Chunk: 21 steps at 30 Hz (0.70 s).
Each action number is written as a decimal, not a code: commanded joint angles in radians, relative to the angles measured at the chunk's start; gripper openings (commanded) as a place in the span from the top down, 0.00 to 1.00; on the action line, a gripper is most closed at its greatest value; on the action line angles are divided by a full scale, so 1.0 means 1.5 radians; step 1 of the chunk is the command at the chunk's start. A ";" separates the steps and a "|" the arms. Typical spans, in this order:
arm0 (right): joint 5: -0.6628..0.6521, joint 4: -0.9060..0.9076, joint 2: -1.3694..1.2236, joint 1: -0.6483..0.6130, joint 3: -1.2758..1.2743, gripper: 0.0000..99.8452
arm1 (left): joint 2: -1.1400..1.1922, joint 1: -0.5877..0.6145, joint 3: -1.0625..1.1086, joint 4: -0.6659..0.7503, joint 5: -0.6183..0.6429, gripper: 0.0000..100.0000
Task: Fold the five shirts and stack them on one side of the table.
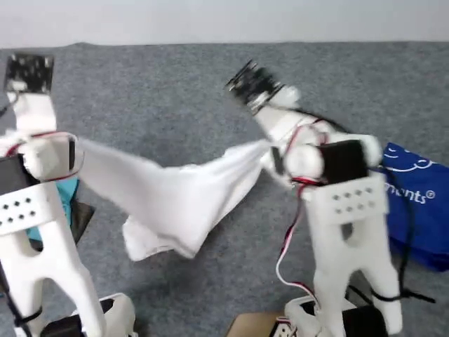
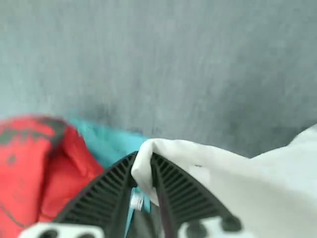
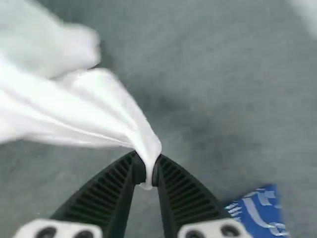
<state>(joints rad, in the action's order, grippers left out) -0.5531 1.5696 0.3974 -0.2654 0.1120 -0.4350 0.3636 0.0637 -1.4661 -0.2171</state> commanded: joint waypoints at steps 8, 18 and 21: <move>-0.009 -0.074 0.030 0.090 0.327 0.99 | -0.004 -0.107 -0.287 -0.011 0.027 0.99; -0.037 -0.086 0.037 0.153 0.505 0.99 | -0.009 -0.104 -0.434 -0.016 0.026 0.99; -0.061 -0.081 0.037 0.173 0.548 0.99 | -0.010 -0.104 -0.444 -0.040 -0.017 0.99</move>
<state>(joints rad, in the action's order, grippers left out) -0.6114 1.4500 0.4250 -0.0414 0.8516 -0.4365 0.2102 -0.5654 -1.4891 -0.1941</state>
